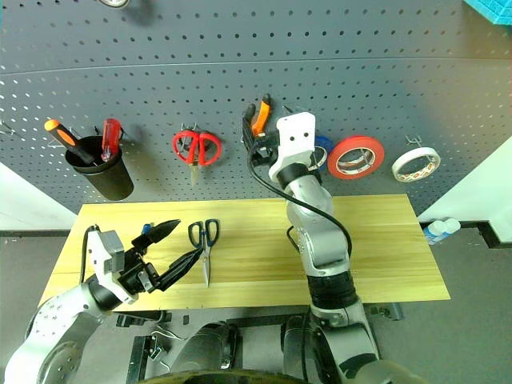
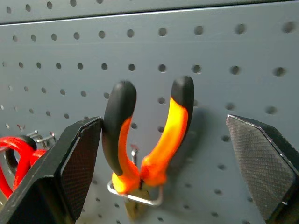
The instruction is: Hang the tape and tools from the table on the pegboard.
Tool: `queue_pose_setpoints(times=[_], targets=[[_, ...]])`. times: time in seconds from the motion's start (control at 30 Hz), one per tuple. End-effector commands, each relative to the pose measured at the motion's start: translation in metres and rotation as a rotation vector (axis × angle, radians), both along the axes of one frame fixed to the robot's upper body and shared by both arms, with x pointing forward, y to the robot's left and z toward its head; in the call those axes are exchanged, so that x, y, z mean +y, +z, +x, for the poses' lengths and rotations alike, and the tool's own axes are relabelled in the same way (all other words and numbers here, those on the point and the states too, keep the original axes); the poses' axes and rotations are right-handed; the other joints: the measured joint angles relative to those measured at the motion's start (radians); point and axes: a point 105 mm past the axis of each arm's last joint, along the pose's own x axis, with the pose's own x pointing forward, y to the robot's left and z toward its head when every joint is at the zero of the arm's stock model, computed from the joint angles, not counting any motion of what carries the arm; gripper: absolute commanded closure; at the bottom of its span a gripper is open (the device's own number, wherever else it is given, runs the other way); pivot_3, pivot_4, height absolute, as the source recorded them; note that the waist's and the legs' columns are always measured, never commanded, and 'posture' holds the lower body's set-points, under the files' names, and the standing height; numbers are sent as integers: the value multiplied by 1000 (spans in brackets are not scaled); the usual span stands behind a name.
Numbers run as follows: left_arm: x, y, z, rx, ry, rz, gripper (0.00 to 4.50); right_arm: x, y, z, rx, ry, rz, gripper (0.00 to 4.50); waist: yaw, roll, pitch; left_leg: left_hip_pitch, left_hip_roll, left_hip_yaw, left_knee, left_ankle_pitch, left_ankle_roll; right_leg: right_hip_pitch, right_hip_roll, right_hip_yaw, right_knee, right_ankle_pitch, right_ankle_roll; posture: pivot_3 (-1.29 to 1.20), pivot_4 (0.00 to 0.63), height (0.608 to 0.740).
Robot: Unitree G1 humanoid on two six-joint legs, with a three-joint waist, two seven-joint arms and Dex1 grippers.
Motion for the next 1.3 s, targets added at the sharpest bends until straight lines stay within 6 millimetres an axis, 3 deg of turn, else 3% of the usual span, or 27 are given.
queue_pose_setpoints(times=[0.03, 0.4, 0.67, 0.83, 0.93, 1.1, 1.3], targets=[[-2, 2, -1, -16, -21, 4, 0, -8, 11, -13, -32, -2, 15, 65, 1, 0, 0, 0, 0, 0, 0, 0, 0, 0, 0, 0, 0, 0, 0, 71, 123, 724], [-3, -3, 6, -9, -35, 2, 0, -25, -6, -27, 24, 4, -44, 65, 0, 0, 0, 0, 0, 0, 0, 0, 0, 0, 1, 0, 0, 0, 0, 49, 106, 724], [4, -12, 8, 27, -10, 23, 0, -27, -30, -78, 179, 305, -175, 65, 0, -1, 0, 0, 0, 0, 1, 0, 1, 2, 0, 0, -1, 0, 0, 15, 114, 724], [11, -31, 13, 173, 56, 39, 0, -35, -57, -112, 325, 446, -302, 65, -2, -1, -1, 1, 0, 0, 1, -1, 1, 3, 0, -1, -1, 0, 1, 5, 121, 724], [19, -47, 25, 247, 139, 90, 0, -37, -64, -115, 356, 457, -334, 65, -1, -1, 0, 2, 0, 0, 2, -1, 1, 4, 0, -1, -1, 0, 1, 2, 127, 724], [44, -61, 57, 263, 440, 157, 0, -34, -66, -113, 362, 455, -337, 65, 1, -3, 0, 2, 0, 0, 4, -1, 1, 5, 0, -2, 0, 0, 1, -1, 136, 724], [43, -75, 69, 344, 693, 149, 0, -30, -68, -112, 368, 454, -337, 65, 2, -7, 2, 1, 0, 0, 4, -1, 1, 5, -1, -2, -1, 0, 2, -8, 157, 724]])
